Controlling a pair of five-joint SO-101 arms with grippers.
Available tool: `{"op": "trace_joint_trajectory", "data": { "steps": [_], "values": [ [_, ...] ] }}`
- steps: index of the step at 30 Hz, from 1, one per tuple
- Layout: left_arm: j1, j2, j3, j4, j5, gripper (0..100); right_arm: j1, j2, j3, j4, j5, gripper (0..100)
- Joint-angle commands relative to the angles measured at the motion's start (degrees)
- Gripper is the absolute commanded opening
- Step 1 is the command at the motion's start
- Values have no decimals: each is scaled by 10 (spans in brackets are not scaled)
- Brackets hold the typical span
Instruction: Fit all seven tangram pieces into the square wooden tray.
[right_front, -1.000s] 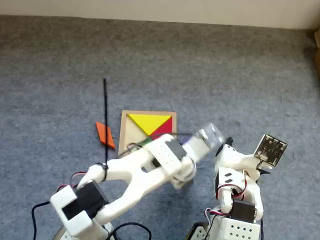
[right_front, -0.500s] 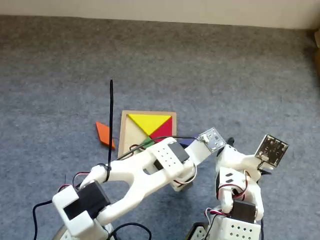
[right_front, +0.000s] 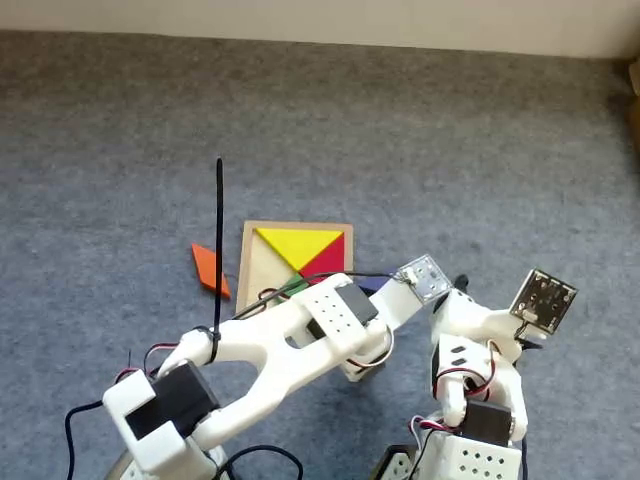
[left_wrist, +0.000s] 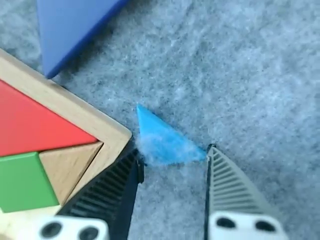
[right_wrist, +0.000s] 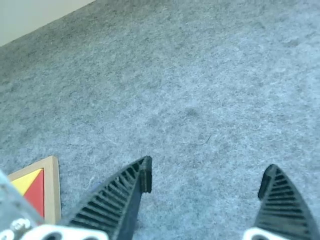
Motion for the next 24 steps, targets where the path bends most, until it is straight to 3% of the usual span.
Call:
{"op": "trace_joint_trajectory", "data": {
  "steps": [1, 8, 16, 19, 24],
  "values": [
    [-6, -46, 3, 28, 2, 133, 4, -3, -11, -19, -3, 332],
    [-12, -127, 37, 50, -1, 136, 4, -3, -11, -19, -2, 332],
    [-74, -207, 71, 50, -2, 138, 4, -3, -11, -19, -2, 332],
    [-72, -211, 75, 50, 4, 184, 4, -3, -11, -19, -3, 332],
    [-74, -210, 83, 19, 127, 313, 4, -3, -12, -19, -3, 332]
  ]
}}
